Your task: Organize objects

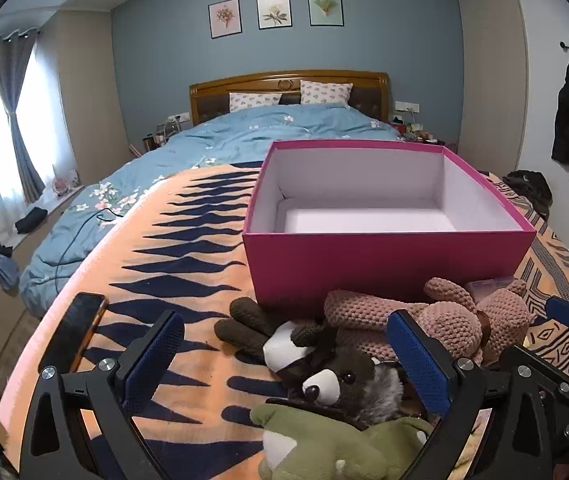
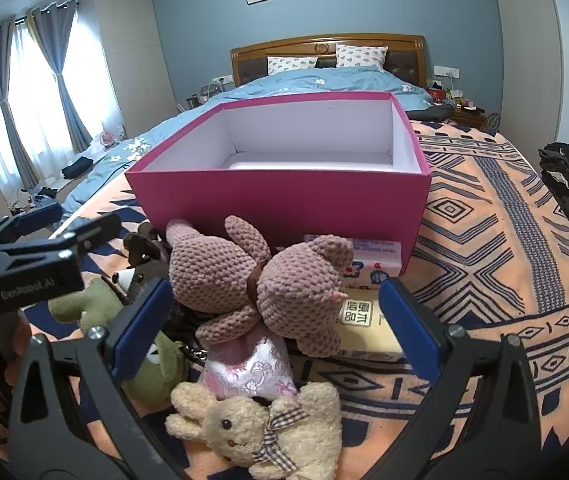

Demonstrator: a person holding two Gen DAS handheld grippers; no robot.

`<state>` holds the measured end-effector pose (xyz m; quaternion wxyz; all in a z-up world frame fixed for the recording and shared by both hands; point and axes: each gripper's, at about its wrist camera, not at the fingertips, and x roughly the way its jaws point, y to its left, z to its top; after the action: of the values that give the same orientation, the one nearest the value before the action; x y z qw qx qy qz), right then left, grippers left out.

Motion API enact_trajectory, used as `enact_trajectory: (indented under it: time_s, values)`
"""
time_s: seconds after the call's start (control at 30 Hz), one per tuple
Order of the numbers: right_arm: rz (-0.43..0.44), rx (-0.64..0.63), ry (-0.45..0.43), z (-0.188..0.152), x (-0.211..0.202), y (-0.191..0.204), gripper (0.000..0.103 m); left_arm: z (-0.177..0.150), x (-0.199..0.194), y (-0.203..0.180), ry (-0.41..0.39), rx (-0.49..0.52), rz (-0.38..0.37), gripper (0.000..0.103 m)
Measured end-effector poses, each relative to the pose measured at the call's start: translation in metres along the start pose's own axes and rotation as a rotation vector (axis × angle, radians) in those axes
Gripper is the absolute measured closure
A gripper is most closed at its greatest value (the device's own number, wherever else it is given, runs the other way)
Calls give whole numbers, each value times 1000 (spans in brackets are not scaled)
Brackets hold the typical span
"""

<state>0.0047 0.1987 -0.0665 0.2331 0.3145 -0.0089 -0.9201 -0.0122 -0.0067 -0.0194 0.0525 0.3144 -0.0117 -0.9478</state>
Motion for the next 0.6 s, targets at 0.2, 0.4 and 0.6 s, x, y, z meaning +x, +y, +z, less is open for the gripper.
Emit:
enact_trajectory:
  time_s: [0.2, 0.4, 0.6]
  values:
    - [0, -3, 5, 0, 2, 0, 0, -1, -8, 0, -40, 17, 74, 0]
    - [3, 1, 4, -1, 4, 0, 0, -1, -8, 5, -37, -7, 49, 0]
    - [3, -1, 7, -1, 4, 0, 0, -3, -7, 5, -36, -12, 42, 0]
